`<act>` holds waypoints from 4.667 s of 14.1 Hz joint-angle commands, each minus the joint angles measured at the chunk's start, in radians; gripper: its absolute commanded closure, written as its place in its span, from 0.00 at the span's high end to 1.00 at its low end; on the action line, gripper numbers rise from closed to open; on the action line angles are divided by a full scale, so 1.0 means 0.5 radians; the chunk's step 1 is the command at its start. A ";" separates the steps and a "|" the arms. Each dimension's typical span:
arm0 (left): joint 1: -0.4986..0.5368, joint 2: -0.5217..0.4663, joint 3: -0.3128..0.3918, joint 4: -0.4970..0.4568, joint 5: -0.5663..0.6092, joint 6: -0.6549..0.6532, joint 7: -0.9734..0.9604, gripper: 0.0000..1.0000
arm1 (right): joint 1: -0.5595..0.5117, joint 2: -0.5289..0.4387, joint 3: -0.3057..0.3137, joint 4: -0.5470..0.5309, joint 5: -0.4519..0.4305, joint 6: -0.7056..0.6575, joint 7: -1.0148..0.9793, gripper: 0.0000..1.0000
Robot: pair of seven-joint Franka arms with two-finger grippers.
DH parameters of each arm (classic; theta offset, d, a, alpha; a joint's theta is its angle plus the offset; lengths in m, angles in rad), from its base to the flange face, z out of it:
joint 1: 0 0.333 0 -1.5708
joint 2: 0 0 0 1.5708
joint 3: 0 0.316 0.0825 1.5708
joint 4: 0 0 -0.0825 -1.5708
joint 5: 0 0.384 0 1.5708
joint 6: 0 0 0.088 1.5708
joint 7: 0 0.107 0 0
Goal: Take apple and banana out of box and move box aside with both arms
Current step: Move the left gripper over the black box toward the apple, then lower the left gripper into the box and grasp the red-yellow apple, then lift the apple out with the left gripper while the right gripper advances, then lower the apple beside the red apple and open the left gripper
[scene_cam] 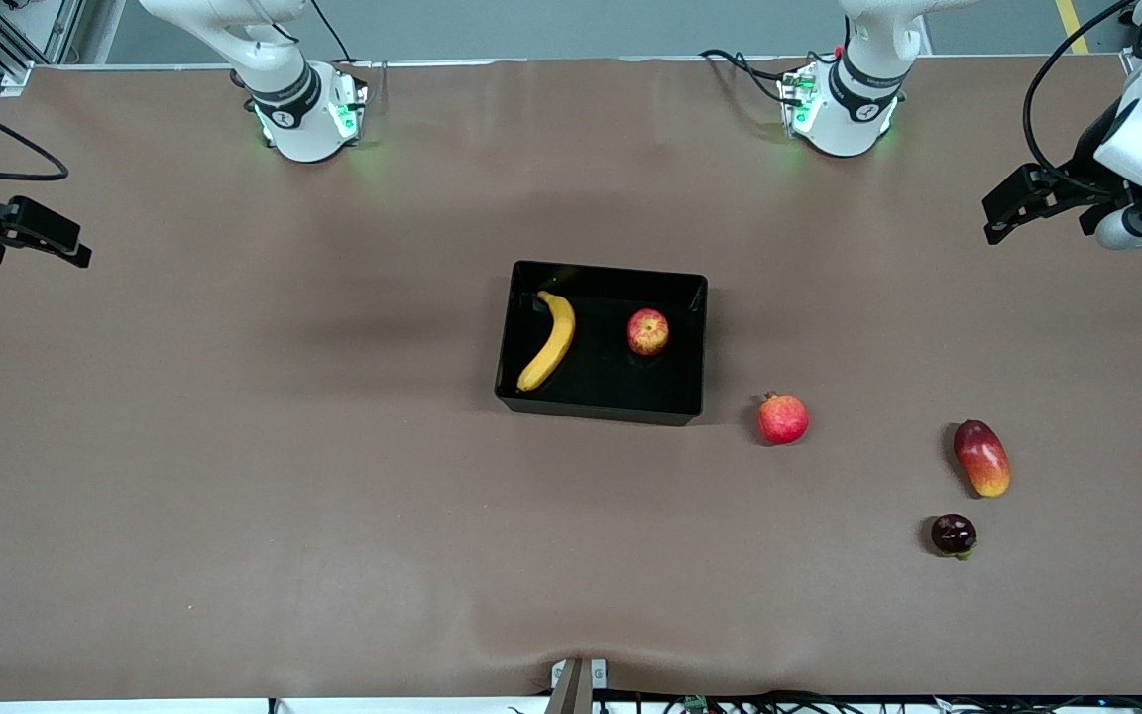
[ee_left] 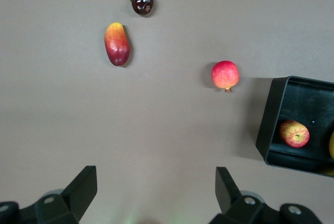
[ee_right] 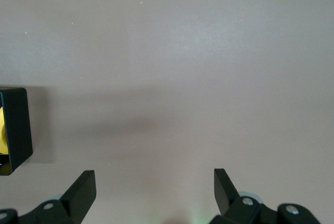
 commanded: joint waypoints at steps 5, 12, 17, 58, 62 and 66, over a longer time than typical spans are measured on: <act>-0.025 0.211 -0.047 0.113 -0.015 -0.036 -0.012 1.00 | 0.002 0.001 0.002 0.009 0.011 -0.004 0.019 1.00; -0.589 0.785 -0.133 0.129 -0.009 0.405 -0.786 1.00 | -0.001 0.001 0.002 0.009 0.008 -0.004 0.019 1.00; -0.954 1.022 -0.130 -0.070 0.016 0.844 -1.674 1.00 | -0.001 0.001 0.002 0.009 0.008 -0.001 0.019 1.00; -0.019 1.756 -0.075 0.132 0.593 1.394 -0.866 0.72 | 0.272 0.679 0.009 0.024 0.011 0.631 -0.002 1.00; -0.062 1.551 -0.133 0.129 0.571 1.327 -0.899 1.00 | 0.247 0.679 0.005 0.024 0.008 0.631 -0.005 1.00; -0.252 1.284 -0.280 0.132 0.565 0.980 -1.040 1.00 | 0.204 0.676 0.002 0.052 0.017 0.628 -0.002 1.00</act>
